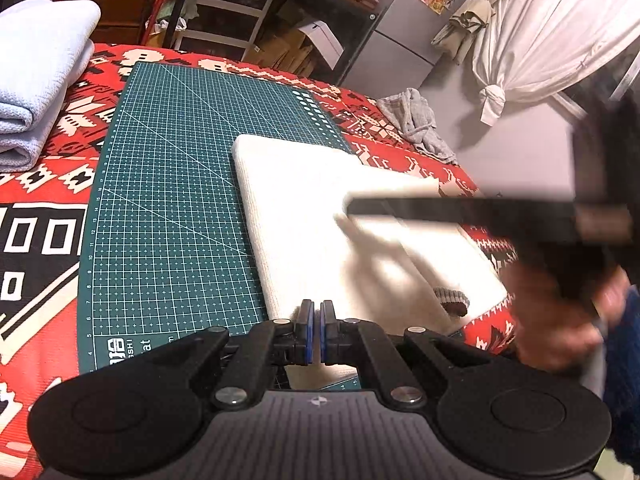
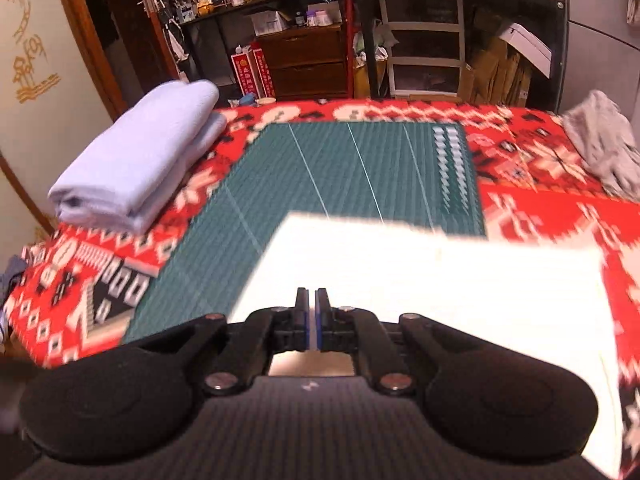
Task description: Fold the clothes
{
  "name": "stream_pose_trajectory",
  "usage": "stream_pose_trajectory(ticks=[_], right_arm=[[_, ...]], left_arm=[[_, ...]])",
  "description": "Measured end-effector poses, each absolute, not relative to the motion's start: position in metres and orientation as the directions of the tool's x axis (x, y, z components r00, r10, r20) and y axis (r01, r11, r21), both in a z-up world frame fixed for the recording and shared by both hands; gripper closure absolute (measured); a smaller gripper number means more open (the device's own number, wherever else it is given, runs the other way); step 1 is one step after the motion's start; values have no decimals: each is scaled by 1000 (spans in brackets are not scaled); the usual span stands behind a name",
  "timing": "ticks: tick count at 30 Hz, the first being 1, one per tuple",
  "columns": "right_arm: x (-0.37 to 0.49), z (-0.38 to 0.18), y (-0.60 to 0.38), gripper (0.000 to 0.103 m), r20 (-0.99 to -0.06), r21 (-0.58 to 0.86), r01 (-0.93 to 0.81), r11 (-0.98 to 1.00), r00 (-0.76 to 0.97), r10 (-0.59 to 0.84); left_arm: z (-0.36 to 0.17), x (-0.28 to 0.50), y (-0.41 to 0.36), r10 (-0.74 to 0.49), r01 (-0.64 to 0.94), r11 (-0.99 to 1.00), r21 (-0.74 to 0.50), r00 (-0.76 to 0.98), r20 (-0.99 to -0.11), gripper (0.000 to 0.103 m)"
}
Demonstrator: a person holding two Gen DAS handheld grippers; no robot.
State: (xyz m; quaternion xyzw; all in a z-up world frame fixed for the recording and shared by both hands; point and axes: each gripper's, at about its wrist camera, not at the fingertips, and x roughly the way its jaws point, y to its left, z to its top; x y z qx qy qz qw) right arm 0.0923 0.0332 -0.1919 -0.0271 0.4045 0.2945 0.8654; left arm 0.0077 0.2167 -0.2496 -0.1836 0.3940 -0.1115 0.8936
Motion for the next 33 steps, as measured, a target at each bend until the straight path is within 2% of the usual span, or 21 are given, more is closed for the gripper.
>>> stream_pose_trajectory(ticks=[4, 5, 9, 11, 23, 29, 33], right_arm=[[58, -205, -3, 99, -748, 175, -506, 845, 489, 448], [50, -209, -13, 103, -749, 168, -502, 848, 494, 441], [26, -210, -41, 103, -741, 196, -503, 842, 487, 463], [19, -208, -46, 97, -744, 185, -504, 844, 490, 455], [13, -213, -57, 94, -734, 196, -495, 847, 498, 461], [2, -202, -100, 94, -726, 187, -404, 896, 557, 403], [8, -203, -136, 93, -715, 153, -284, 946, 629, 305]], left_arm=[[-248, 4, 214, -335, 56, 914, -402, 663, -669, 101], [-247, 3, 214, -333, 57, 916, -398, 663, -671, 101], [-241, 0, 209, -325, 67, 922, -380, 667, -670, 101], [-235, 1, 205, -335, 84, 920, -382, 674, -658, 101], [-250, -1, 163, -362, 178, 930, -323, 601, -712, 101], [-241, 4, 146, -381, 210, 923, -321, 599, -704, 101], [-235, 13, 128, -403, 240, 915, -325, 597, -693, 101]])
